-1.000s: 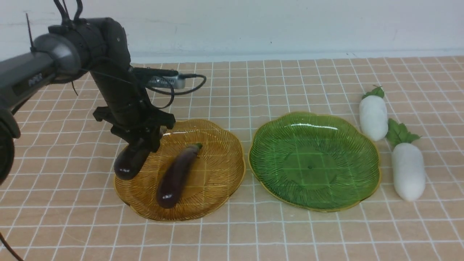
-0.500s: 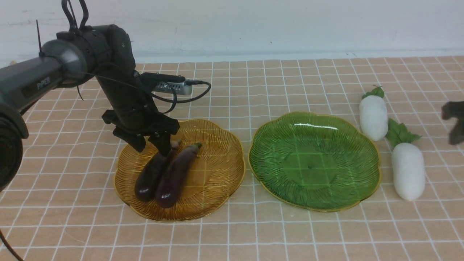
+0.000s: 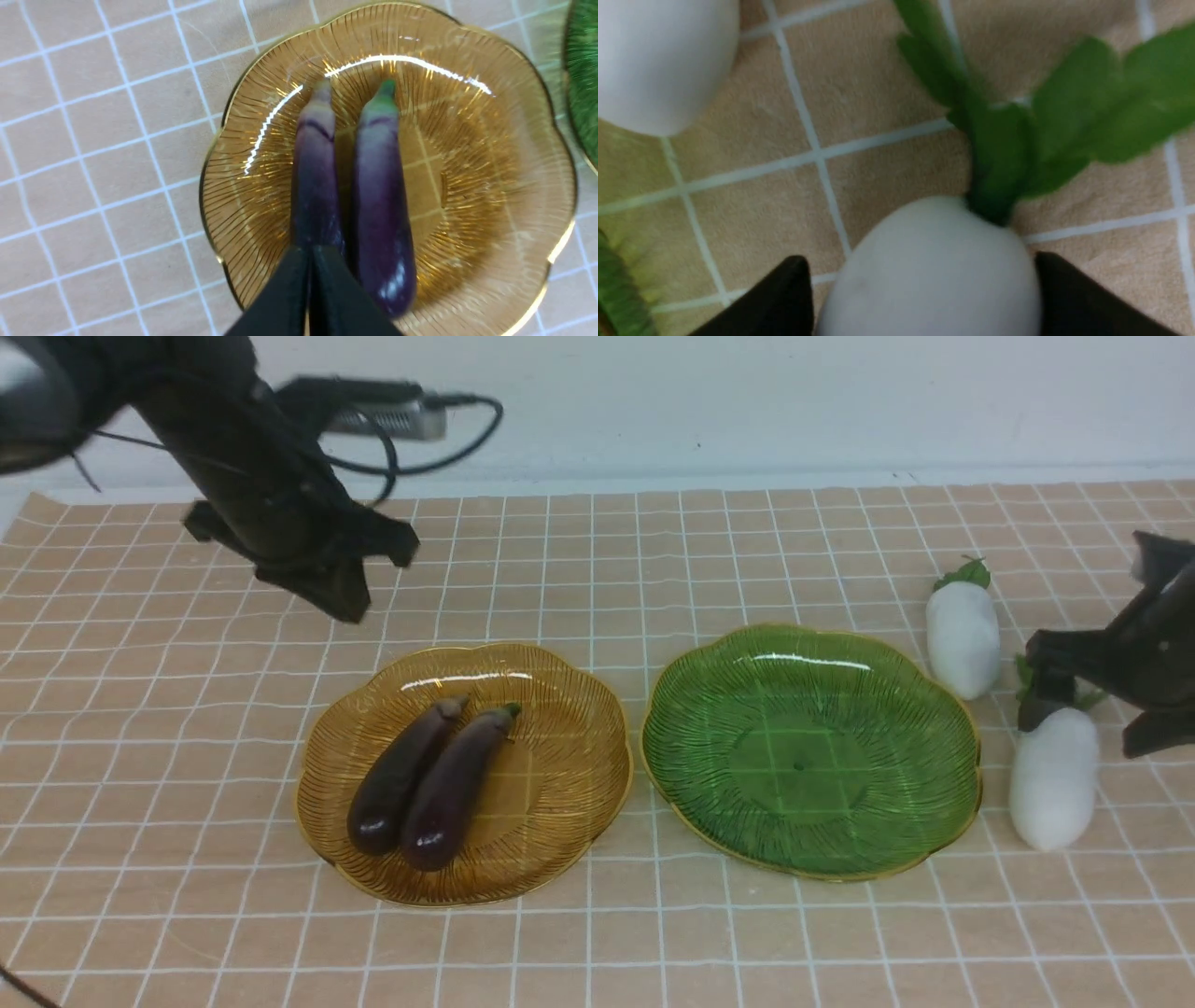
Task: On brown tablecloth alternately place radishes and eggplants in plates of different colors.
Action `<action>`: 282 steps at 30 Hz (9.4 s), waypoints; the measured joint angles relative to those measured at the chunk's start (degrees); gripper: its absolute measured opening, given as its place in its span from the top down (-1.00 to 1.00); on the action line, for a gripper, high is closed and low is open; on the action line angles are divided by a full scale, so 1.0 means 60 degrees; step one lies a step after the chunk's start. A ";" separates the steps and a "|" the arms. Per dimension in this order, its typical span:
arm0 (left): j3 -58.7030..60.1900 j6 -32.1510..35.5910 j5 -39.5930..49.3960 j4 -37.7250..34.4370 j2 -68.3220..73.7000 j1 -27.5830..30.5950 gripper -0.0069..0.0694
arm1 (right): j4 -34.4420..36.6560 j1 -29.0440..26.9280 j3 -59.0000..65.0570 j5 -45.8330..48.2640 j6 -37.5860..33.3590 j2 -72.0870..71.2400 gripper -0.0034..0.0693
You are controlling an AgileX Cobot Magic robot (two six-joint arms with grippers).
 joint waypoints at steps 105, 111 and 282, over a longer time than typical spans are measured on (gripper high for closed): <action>0.7233 -0.1659 0.0445 0.0447 -1.2436 0.0000 0.83 | 0.0981 0.2651 0.0820 0.0391 -0.1412 -1.1123 0.94; 0.7233 -0.1666 0.0445 0.0447 -1.2436 0.0000 0.83 | 0.1011 0.2651 0.5040 -0.4634 -0.1497 -1.5955 0.95; 1.7104 -0.1094 -0.8146 0.1408 -1.7281 0.1506 0.83 | -0.1621 0.1318 1.3728 -0.5289 -0.0764 -1.9645 0.95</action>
